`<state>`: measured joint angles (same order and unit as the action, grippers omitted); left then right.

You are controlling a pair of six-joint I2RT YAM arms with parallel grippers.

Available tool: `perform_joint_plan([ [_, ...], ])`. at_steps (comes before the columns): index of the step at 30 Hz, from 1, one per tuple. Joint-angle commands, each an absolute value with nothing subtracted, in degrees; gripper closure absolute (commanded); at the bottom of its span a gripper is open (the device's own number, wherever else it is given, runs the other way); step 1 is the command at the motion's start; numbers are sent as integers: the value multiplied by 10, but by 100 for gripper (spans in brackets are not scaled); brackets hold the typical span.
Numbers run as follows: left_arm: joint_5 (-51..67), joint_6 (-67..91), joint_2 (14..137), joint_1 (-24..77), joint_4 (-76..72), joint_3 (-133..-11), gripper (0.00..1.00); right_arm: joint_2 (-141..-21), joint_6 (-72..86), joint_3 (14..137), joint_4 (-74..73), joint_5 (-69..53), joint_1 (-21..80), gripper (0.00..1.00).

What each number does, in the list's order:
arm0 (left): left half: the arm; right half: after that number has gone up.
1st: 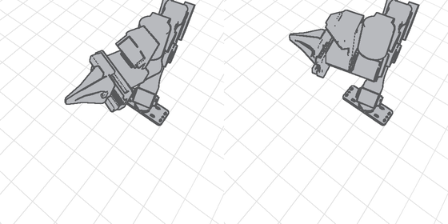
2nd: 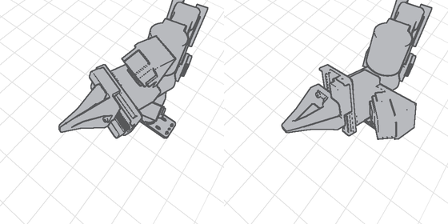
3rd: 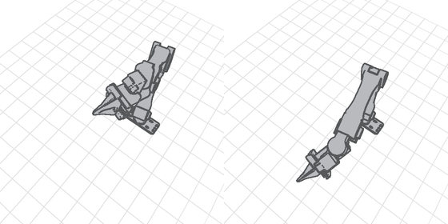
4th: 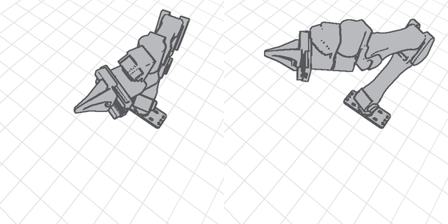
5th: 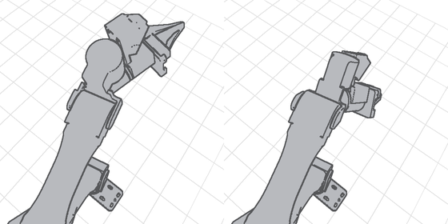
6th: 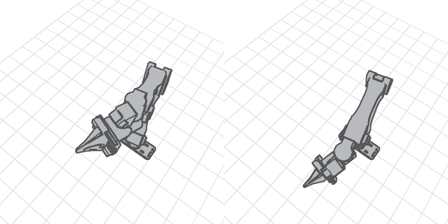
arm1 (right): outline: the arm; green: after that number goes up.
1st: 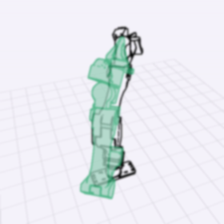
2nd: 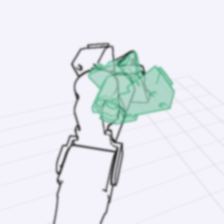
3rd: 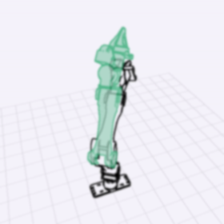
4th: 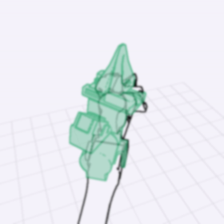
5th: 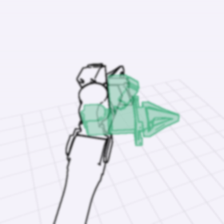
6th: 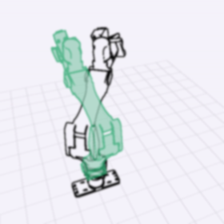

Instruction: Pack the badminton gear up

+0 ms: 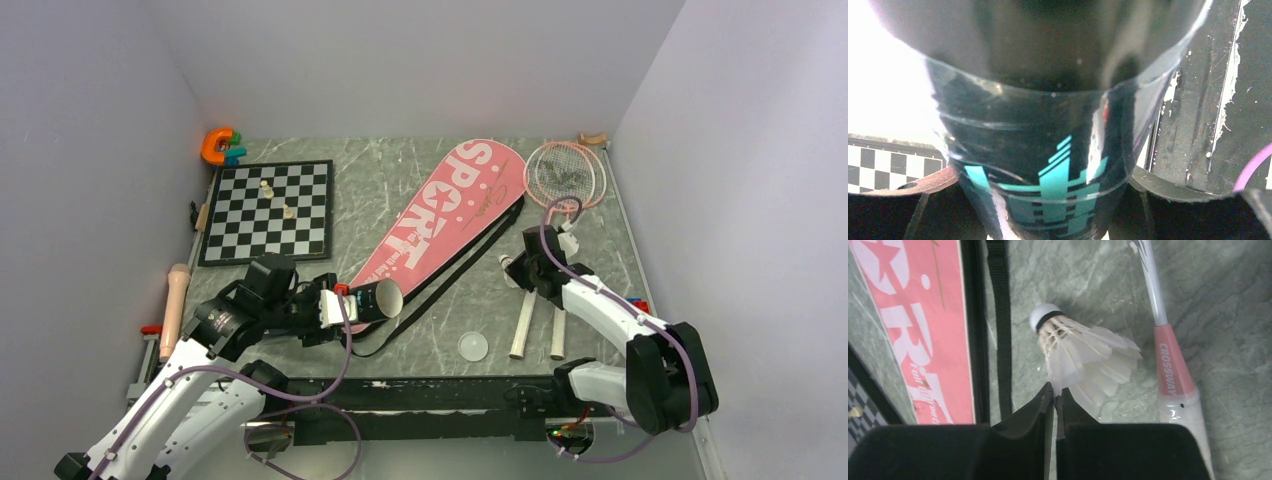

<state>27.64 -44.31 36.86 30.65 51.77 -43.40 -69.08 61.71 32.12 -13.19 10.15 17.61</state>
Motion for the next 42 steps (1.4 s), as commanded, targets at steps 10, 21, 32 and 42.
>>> perform_joint_plan([
  [10, 283, -462, 367, 305, 507, -447, 100, -588, 444, 407, -174, -19, 196, 100],
  [21, 275, -469, 376, 304, 502, -437, 100, -503, 284, 576, -341, -226, 439, 100],
  [32, 258, -468, 389, 305, 496, -433, 100, -540, 250, 691, -412, -220, 530, 100],
  [42, 264, -465, 397, 305, 495, -440, 100, -625, 240, 737, -393, -197, 584, 100],
])
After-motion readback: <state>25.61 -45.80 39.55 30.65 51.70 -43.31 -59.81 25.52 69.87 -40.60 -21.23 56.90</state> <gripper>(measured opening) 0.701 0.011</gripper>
